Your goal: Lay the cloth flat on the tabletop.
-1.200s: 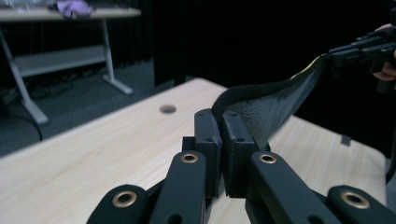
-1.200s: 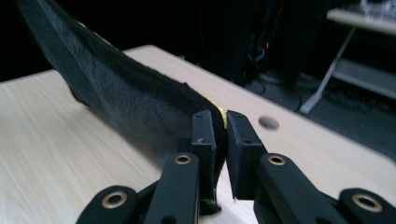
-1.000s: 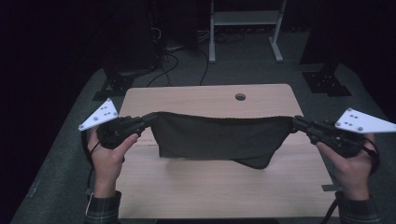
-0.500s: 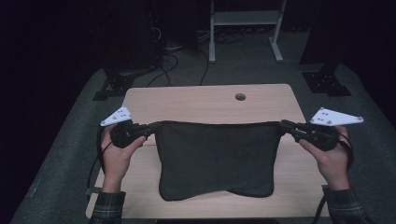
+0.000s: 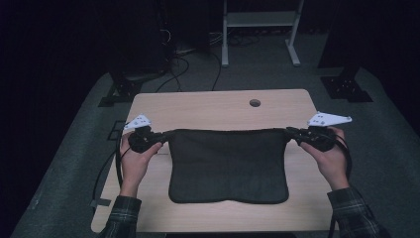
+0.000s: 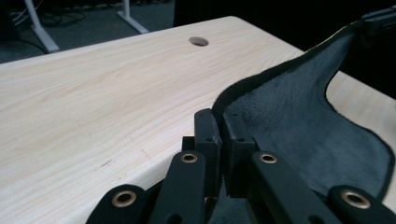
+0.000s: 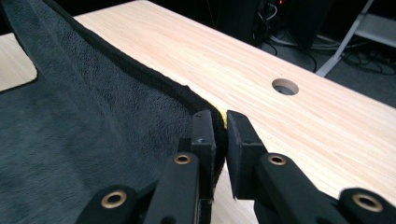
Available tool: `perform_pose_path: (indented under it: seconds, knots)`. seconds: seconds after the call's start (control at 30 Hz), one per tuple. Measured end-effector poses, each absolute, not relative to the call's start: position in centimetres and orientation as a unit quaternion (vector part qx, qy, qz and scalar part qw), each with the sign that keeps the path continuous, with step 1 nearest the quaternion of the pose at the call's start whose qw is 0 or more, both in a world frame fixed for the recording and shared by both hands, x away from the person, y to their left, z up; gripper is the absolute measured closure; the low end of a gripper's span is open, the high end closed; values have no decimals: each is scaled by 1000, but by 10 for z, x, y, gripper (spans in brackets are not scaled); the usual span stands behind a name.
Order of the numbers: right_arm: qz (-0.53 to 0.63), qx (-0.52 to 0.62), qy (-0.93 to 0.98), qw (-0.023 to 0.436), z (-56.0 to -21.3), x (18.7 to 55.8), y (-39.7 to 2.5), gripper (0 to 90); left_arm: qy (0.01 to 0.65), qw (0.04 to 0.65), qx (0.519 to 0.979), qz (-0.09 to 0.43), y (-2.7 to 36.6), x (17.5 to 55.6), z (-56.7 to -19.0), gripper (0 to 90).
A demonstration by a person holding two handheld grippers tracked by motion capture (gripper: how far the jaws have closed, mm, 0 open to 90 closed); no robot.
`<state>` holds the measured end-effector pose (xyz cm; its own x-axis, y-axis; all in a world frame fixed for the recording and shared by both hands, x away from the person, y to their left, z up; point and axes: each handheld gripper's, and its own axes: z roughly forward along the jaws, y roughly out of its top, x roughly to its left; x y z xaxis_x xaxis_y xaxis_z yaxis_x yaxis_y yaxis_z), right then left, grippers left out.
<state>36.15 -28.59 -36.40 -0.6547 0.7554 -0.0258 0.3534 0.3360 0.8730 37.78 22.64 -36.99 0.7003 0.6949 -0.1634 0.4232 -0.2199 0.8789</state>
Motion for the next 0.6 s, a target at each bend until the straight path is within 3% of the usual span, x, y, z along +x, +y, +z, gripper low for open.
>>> perform_pose_path:
  seconds: [0.6]
  knots:
    - [423, 398, 788, 203, -405, 433, -271, 815, 404, 464, 774, 152, 220, 432, -404, 864]
